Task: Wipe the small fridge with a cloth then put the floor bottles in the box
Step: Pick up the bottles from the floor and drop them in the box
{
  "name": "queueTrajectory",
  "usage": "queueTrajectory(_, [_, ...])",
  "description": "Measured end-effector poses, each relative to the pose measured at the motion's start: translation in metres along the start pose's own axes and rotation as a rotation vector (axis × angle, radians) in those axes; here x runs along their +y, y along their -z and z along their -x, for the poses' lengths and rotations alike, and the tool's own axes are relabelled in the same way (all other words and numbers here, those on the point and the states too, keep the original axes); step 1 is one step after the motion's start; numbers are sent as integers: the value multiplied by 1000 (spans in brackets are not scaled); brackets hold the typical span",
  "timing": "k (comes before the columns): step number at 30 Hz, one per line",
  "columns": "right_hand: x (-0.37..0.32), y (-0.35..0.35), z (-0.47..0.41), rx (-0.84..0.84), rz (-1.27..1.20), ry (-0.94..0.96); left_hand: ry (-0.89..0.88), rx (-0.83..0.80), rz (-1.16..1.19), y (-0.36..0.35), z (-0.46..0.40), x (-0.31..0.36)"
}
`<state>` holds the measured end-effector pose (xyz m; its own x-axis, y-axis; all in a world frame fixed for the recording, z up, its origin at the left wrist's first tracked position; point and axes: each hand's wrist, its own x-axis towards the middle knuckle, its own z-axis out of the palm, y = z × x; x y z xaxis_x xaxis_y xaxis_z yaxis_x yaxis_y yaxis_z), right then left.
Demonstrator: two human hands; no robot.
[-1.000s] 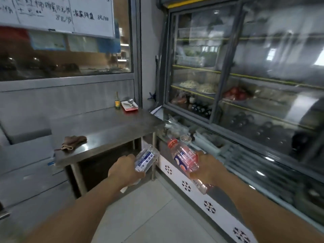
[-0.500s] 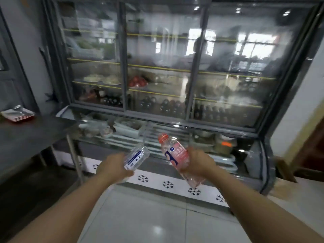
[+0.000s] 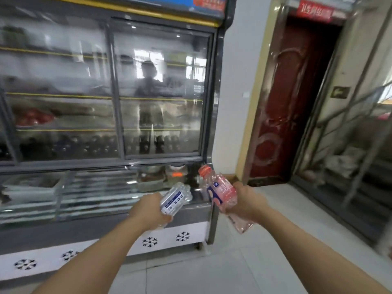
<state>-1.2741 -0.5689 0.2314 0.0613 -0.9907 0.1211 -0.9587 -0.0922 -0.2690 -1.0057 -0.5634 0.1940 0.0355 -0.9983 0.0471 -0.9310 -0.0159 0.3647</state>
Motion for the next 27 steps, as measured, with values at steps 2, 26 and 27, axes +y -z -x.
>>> queueTrajectory(2, [49,17,3,7,-28,-55,-42,-12,-5,-18,-7,51])
queueTrajectory(26, [387,157,-89,155,35,-380,-395,-8,-48,-106,-205,410])
queueTrajectory(27, [396,158,-102,153,39,-386,-396,-20,-39,-111,-219,417])
